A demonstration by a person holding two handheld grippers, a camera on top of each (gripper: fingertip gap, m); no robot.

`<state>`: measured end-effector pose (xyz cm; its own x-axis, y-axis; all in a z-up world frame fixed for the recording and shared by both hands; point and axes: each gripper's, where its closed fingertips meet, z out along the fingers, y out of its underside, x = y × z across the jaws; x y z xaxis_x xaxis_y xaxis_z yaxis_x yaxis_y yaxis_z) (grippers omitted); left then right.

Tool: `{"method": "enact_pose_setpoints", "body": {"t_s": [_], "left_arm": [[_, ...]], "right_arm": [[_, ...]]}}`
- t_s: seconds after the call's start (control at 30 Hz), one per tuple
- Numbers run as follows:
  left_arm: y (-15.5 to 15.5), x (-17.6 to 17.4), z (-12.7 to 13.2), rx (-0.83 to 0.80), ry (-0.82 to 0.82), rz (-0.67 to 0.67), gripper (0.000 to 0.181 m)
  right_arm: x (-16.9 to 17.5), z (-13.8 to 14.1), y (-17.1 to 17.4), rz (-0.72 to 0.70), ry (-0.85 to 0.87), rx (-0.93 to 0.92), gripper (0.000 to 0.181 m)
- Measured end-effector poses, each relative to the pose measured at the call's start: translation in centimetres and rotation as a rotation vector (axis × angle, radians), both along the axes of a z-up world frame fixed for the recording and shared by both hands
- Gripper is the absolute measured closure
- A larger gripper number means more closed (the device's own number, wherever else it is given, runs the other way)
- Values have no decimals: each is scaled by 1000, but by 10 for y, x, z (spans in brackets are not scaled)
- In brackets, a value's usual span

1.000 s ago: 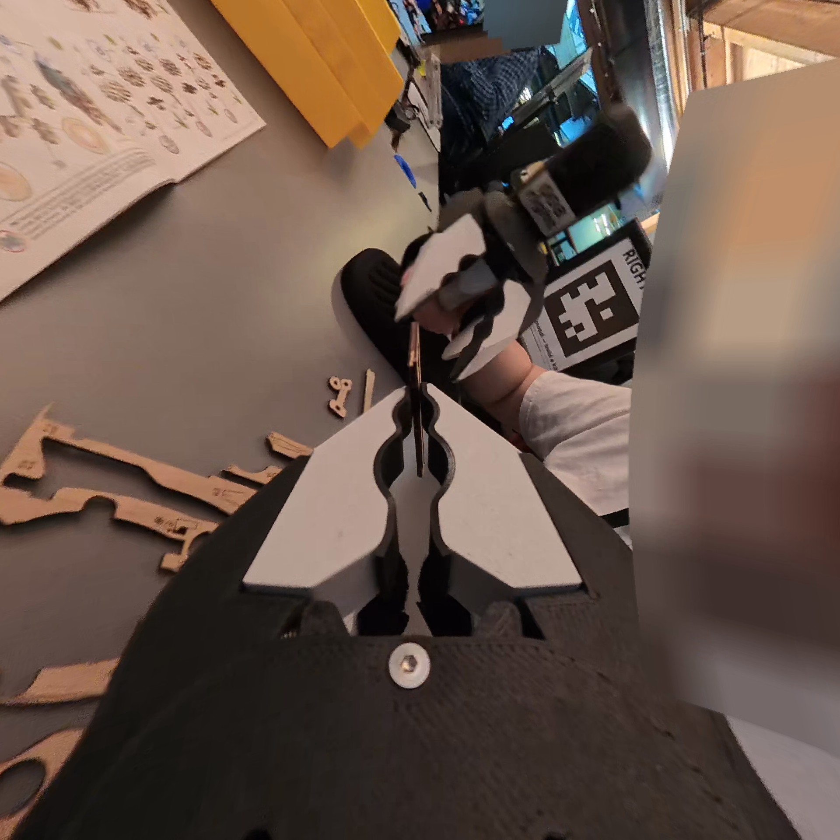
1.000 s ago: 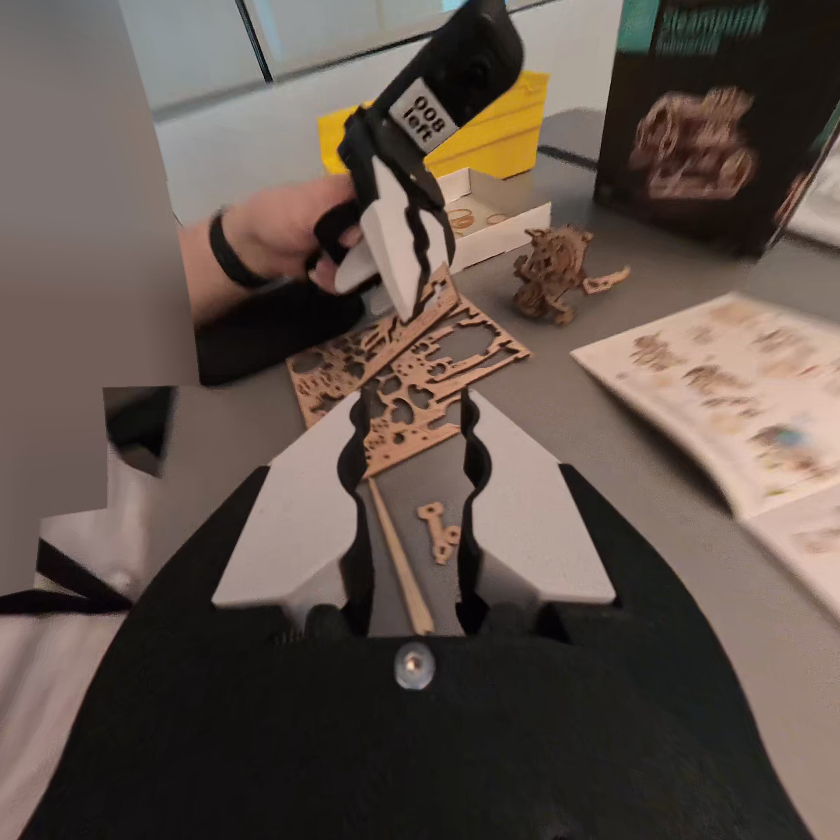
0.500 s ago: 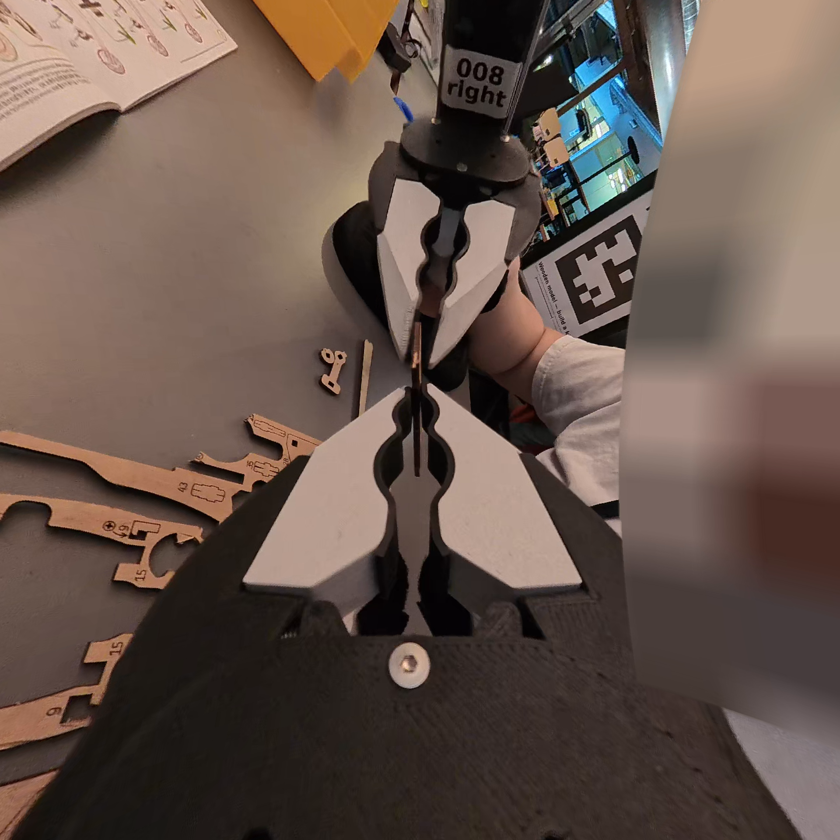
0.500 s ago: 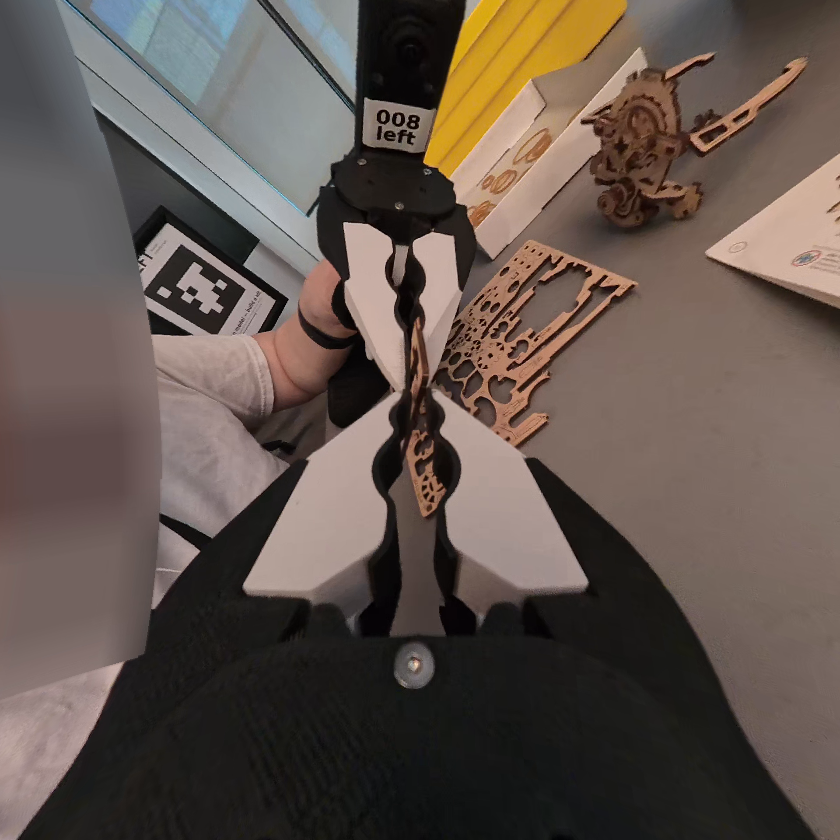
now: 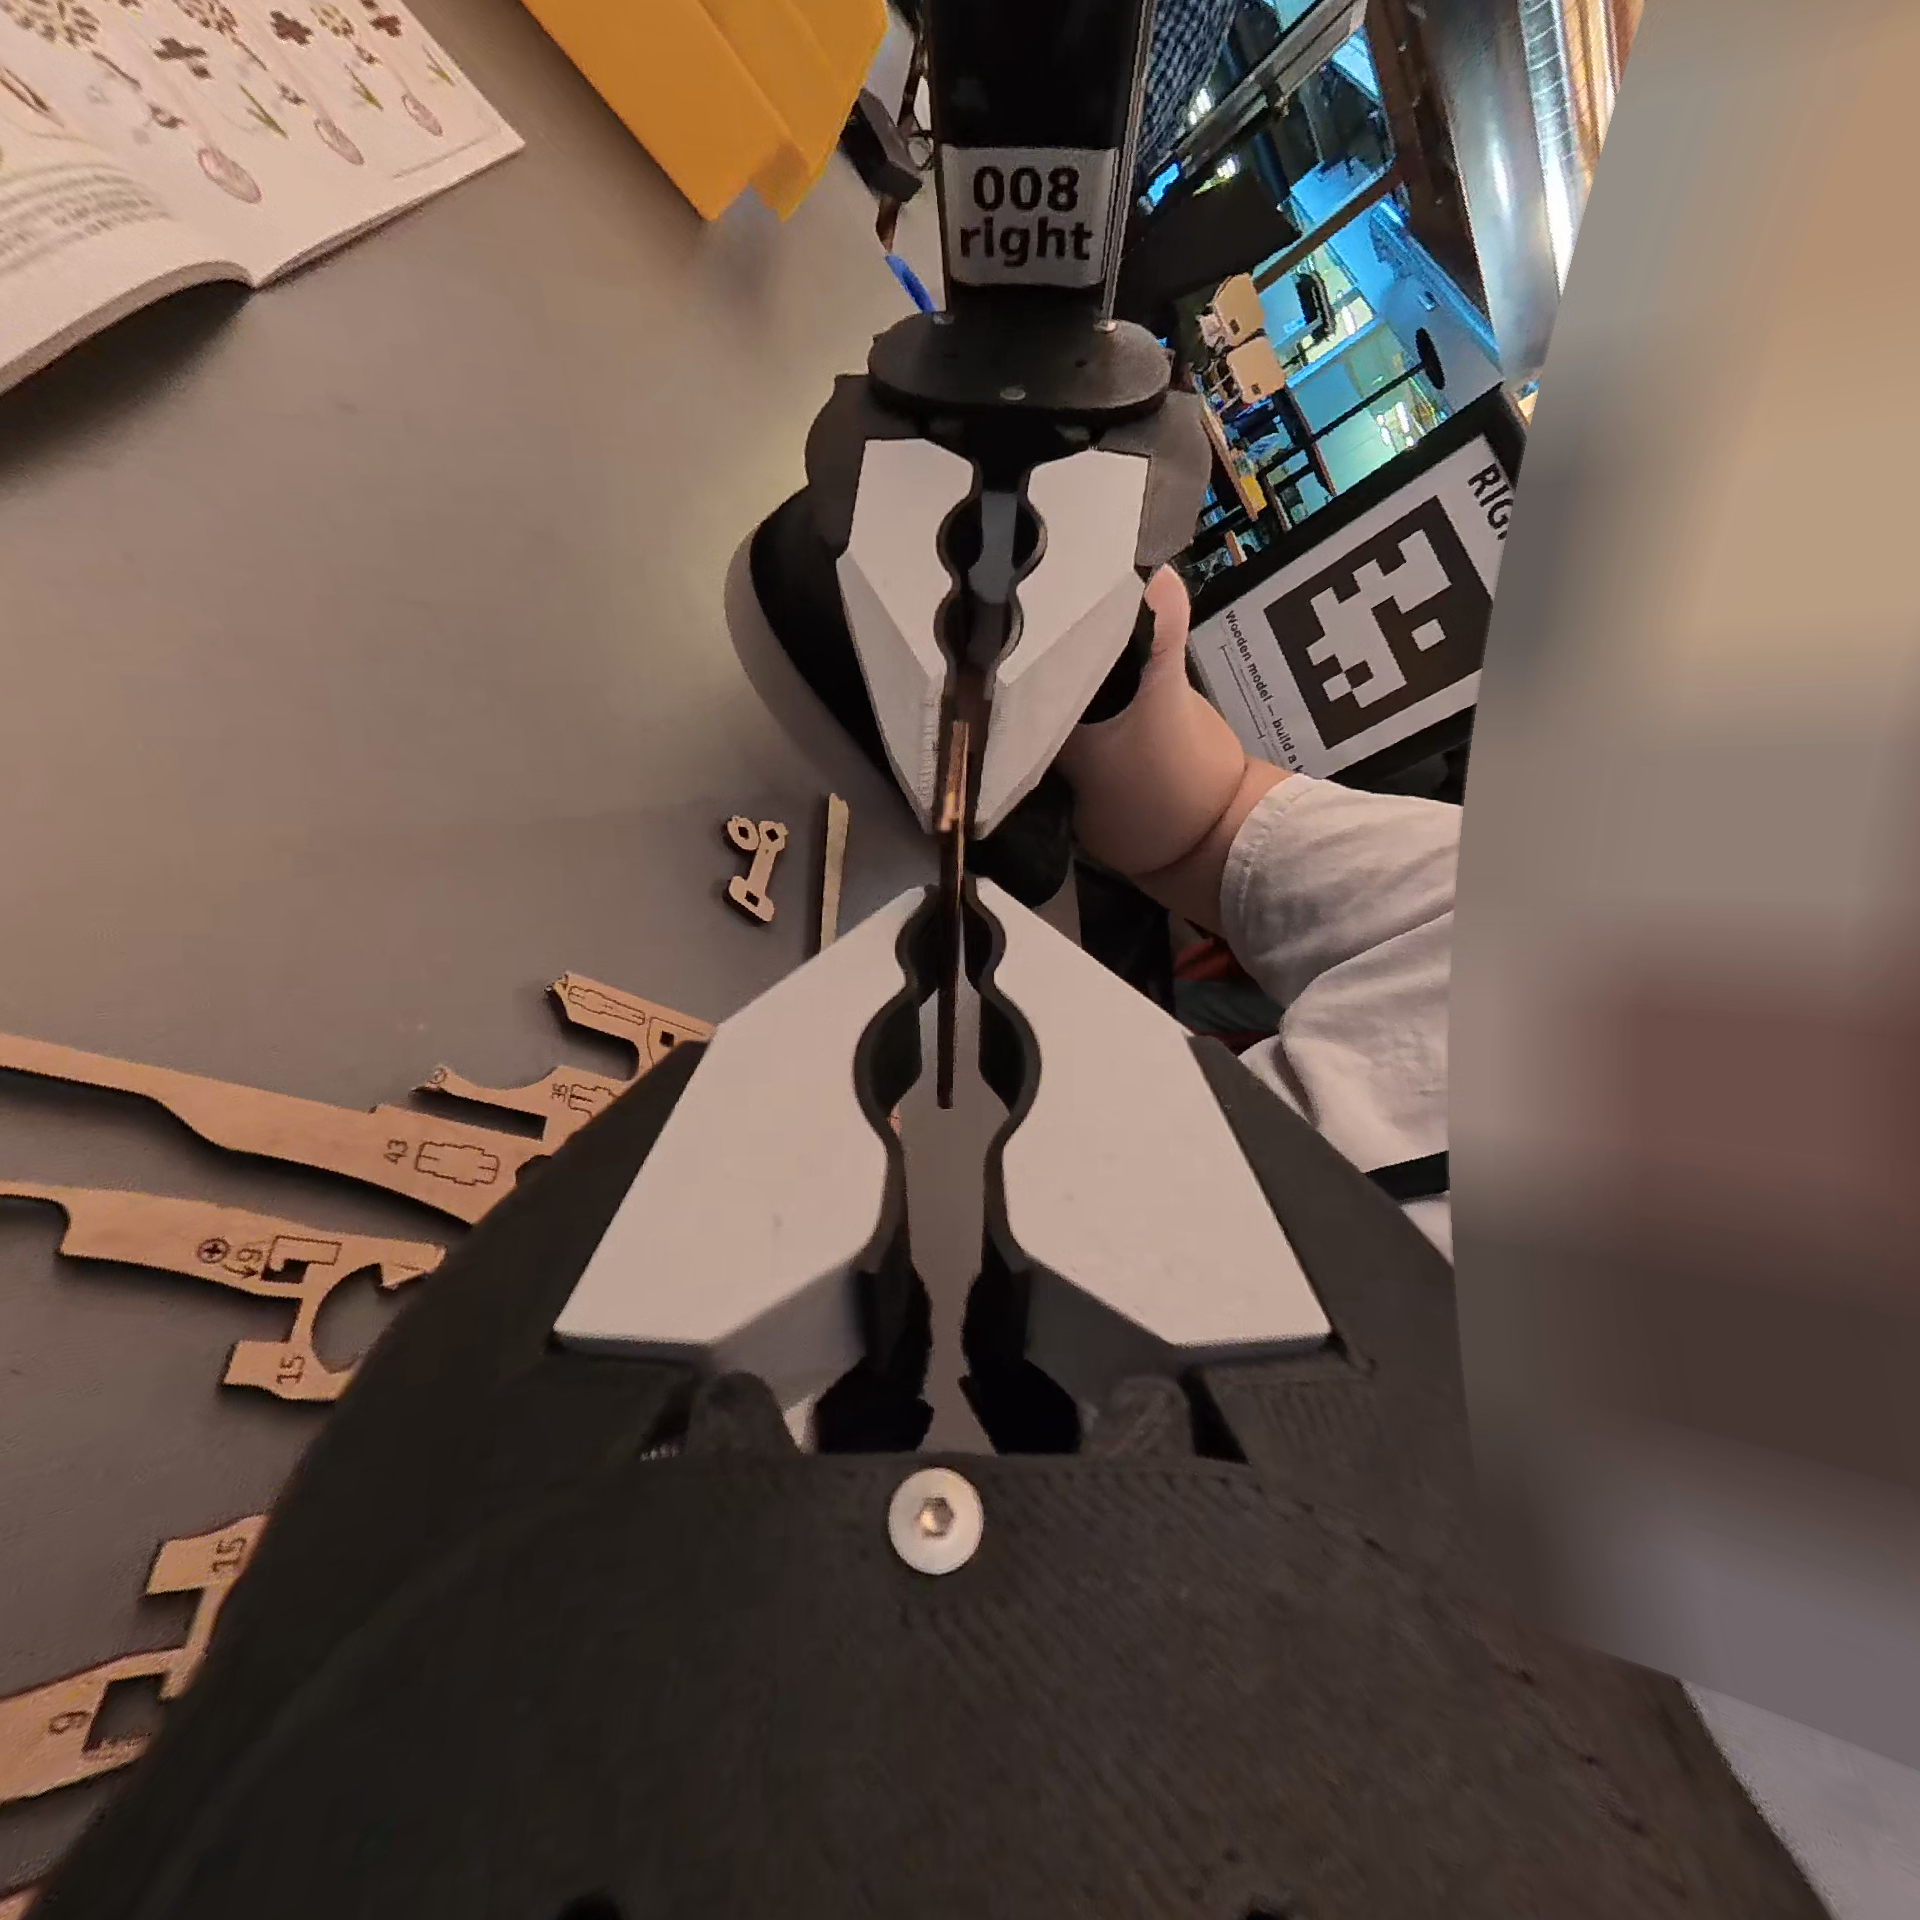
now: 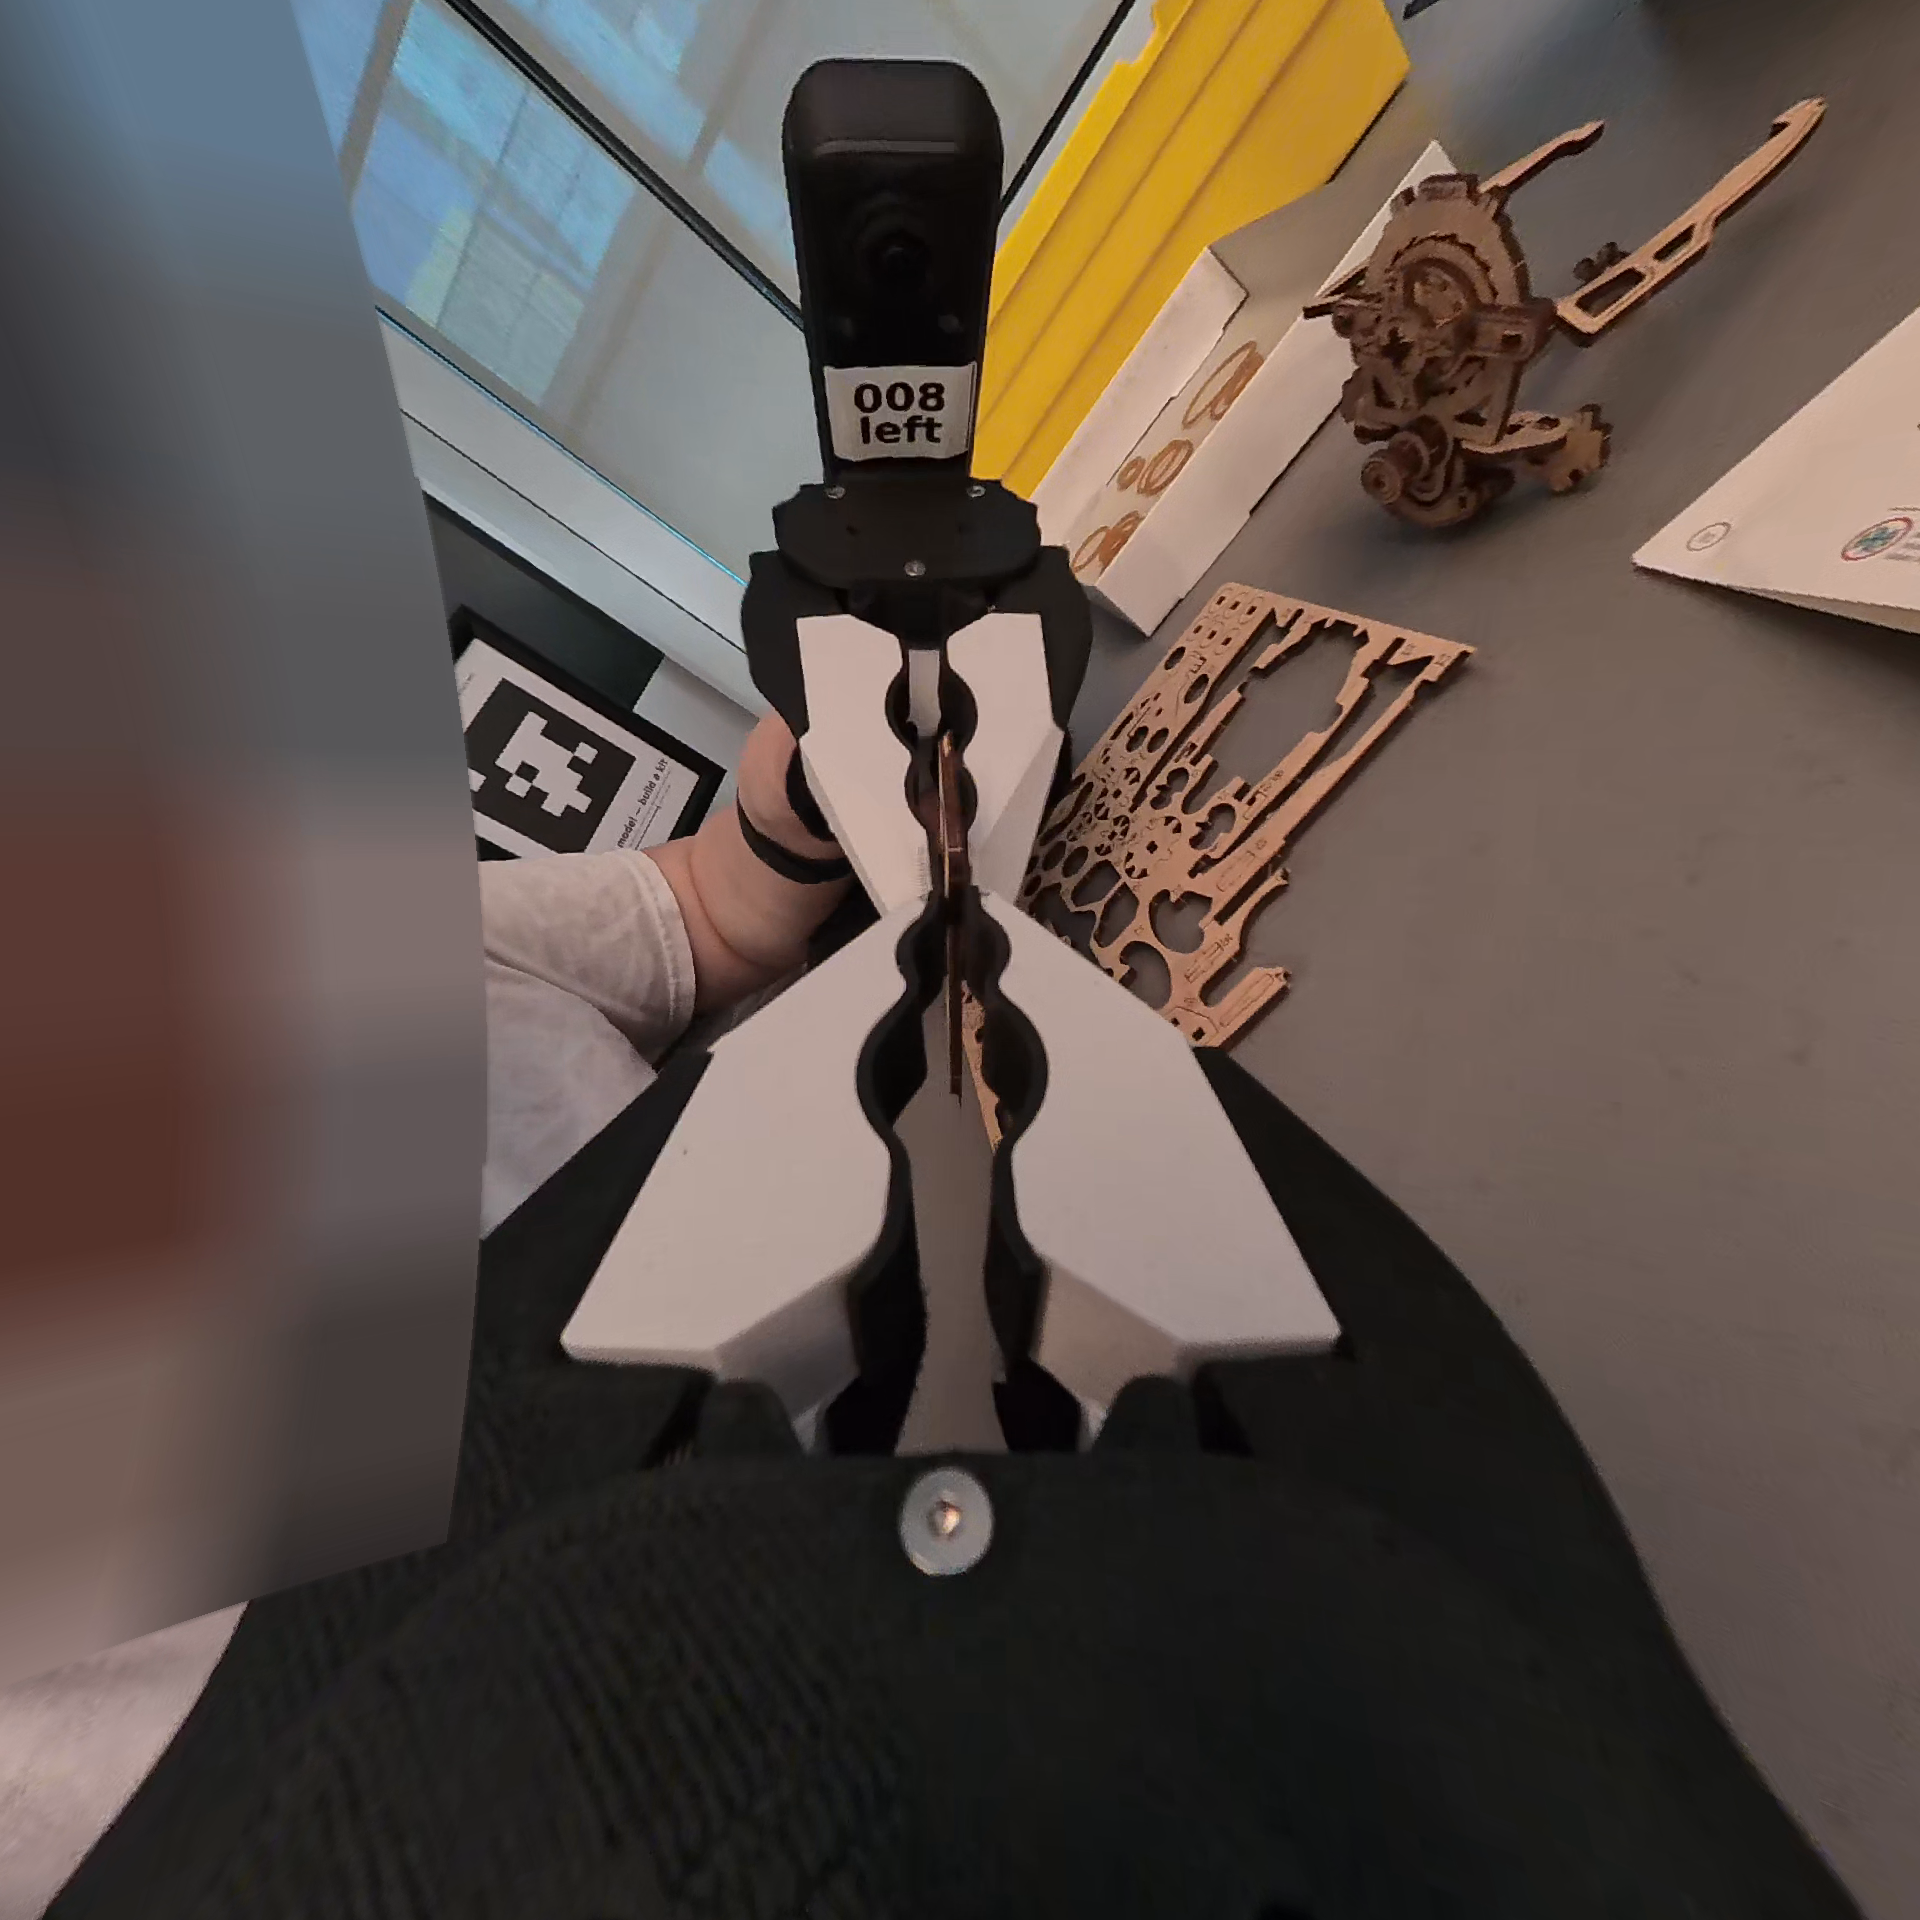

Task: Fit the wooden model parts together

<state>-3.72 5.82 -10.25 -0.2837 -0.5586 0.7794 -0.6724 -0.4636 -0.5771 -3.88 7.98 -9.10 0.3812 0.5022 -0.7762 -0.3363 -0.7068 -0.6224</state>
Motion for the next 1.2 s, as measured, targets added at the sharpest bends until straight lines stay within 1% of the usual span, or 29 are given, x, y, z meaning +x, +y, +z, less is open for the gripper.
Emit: {"method": "enact_pose_setpoints", "body": {"t_s": [0.13,0.27,0.4,0.53,0.6,0.73,0.8,0.97,1.07,1.2], "left_arm": [[-3,0,0,-34,0,-16,181],[-1,1,0,-60,9,10,181],[3,2,-2,-29,11,38,181],[5,2,-3,-20,14,56,181],[6,3,-7,16,24,63,181],[7,3,-16,129,51,81,181],[8,3,-17,149,53,92,181],[8,2,-16,107,62,103,181],[9,3,-17,112,60,119,181],[6,2,-8,78,19,100,181]], "right_arm": [[-2,-1,-1,7,15,-9,181],[-1,-1,3,-38,26,-18,181],[0,-3,6,-80,1,-17,181],[1,-5,8,-99,20,-34,180],[1,-9,9,-105,-17,-33,180],[1,-17,8,-118,-150,2,180],[1,-16,9,-126,-169,15,180],[1,-17,10,-135,-133,0,180],[1,-17,11,-158,-121,-8,180],[1,-7,7,-130,-1,6,181]]}}
